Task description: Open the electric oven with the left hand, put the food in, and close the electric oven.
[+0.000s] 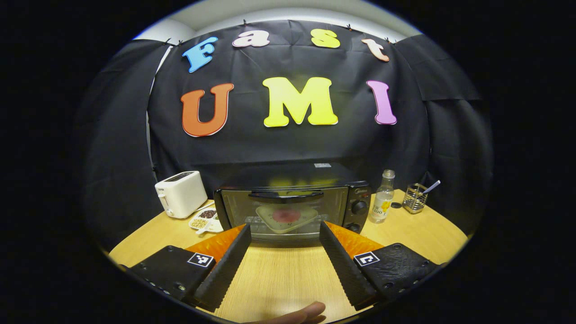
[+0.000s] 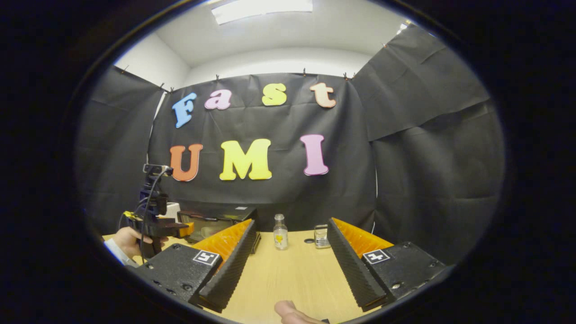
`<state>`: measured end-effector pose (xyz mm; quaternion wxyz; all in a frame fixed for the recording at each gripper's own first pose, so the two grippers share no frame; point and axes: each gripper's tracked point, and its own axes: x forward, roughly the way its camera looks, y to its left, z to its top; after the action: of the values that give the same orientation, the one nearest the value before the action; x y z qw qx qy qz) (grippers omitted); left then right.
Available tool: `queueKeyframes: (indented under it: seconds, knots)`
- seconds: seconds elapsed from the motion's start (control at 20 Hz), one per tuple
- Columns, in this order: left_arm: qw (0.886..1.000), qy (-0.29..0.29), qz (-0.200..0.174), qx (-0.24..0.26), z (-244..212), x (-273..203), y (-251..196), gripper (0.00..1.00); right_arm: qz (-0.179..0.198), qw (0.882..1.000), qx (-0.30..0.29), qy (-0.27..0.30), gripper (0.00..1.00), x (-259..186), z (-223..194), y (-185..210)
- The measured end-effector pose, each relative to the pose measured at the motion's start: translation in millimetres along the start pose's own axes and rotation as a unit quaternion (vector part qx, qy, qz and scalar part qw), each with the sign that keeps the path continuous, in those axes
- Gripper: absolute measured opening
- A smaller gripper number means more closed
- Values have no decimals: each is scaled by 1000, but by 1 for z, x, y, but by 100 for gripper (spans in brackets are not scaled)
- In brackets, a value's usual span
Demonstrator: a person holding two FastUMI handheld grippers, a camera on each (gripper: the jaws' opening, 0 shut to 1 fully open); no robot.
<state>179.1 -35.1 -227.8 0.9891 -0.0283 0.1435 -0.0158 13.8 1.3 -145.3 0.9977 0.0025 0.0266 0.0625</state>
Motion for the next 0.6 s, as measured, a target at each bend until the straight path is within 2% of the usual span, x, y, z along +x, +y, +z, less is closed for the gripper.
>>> queueKeyframes:
  seconds: [0.05, 0.1, 0.3, 0.35, 0.4, 0.6]
  knots:
    - [1000, -7, 2, 0, 6, -14, 1, 98, -1, 1000, 1, -4, 100, -3, 3, 0]
    - [1000, -12, 4, 2, 13, -29, 1, 97, -2, 1000, 3, -8, 96, -4, 5, 1]
    - [998, -55, -2, 5, 43, -85, -5, 97, -1, 1000, 9, -9, 96, -5, 7, 7]
    - [998, -64, -4, 2, 51, -100, -6, 97, 0, 1000, 10, -9, 100, -6, 8, 8]
    - [997, -73, -1, -1, 58, -116, -5, 97, 0, 1000, 11, -10, 96, -7, 9, 10]
    - [993, -109, 32, -3, 74, -174, 11, 96, -3, 1000, 12, -10, 96, -14, 15, 13]
